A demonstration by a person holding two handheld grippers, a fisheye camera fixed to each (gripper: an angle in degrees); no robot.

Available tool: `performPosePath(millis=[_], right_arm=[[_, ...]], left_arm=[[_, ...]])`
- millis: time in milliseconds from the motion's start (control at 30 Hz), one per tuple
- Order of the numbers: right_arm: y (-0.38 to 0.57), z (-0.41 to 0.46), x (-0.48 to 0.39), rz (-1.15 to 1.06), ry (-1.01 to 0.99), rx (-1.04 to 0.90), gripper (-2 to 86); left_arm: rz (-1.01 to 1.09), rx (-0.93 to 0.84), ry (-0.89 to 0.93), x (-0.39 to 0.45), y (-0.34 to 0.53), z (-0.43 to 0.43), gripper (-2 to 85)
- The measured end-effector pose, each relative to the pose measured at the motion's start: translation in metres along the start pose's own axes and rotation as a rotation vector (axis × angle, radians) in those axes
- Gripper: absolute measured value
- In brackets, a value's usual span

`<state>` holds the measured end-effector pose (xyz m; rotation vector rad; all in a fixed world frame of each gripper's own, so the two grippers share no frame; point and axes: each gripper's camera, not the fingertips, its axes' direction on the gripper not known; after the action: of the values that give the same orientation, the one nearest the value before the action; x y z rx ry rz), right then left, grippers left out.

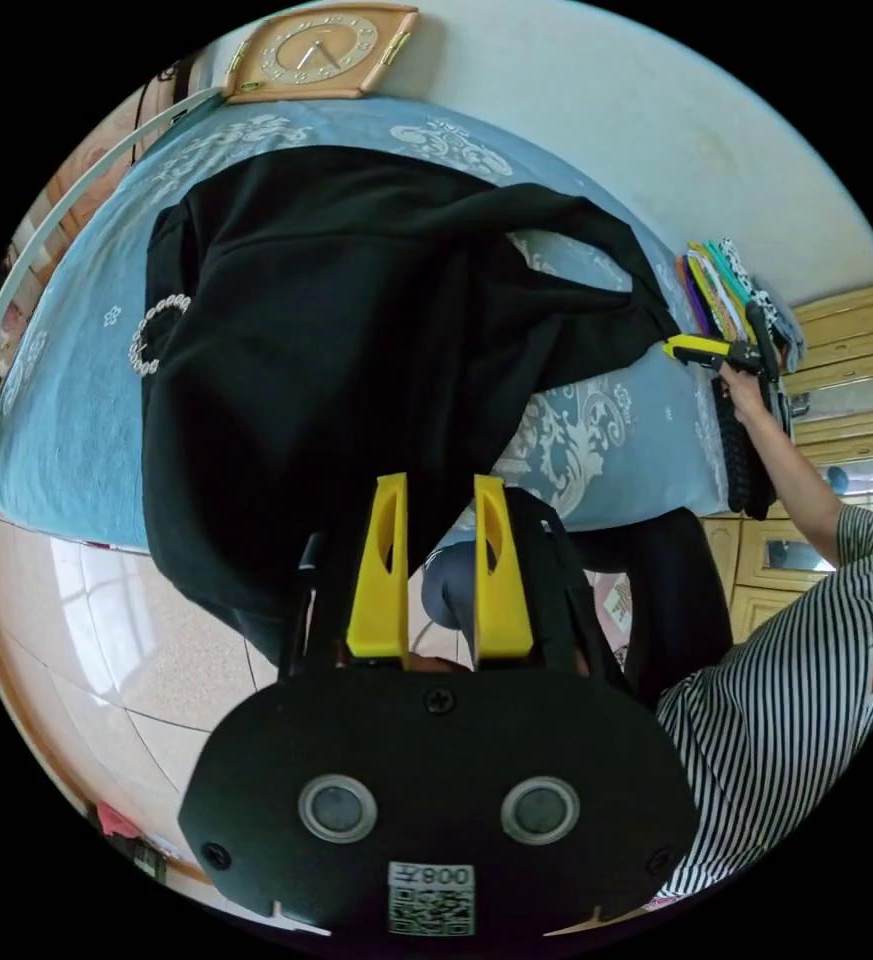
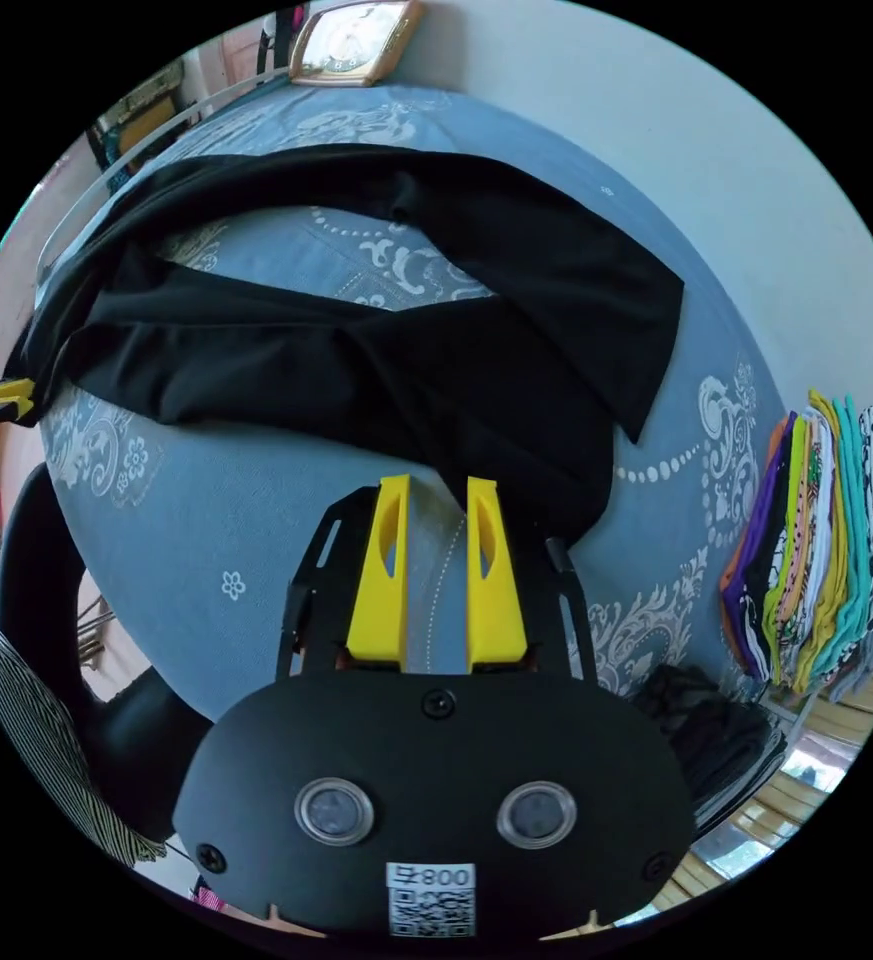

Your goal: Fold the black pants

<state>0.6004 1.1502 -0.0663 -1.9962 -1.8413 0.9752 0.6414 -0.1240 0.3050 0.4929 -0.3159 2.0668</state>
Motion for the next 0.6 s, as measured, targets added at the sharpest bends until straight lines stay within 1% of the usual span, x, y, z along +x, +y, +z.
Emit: performPosePath(millis=[67,133,233,300,467,600], right_arm=[[-0.011,-0.01,-0.004,0.024,-0.005,-0.006,2.9],[-0.016,-0.015,-0.005,0.035,0.053,-0.026,1.9],[-0.016,-0.027,-0.006,0.02,0.033,-0.093,1.3],[-0.006,-0.043,-0.009,0.018,0.034,-0.094,1.0],[0.058,-0.102,-0.016,0.035,0.019,-0.1,0.7],[0.112,-0.122,-0.031,0.052,0.006,-0.143,0.6]], left_arm=[[-0.003,-0.031,-0.038,-0.004,0.002,-0.01,4.2],[0.0,-0.044,-0.075,-0.009,0.006,-0.023,2.2],[-0.013,-0.034,-0.062,-0.021,0.017,-0.054,1.0],[-0.022,-0.021,-0.06,-0.03,0.026,-0.076,0.7],[-0.024,0.017,-0.027,-0.055,0.06,-0.143,0.4],[0.017,0.015,0.006,-0.063,0.082,-0.176,0.4]])
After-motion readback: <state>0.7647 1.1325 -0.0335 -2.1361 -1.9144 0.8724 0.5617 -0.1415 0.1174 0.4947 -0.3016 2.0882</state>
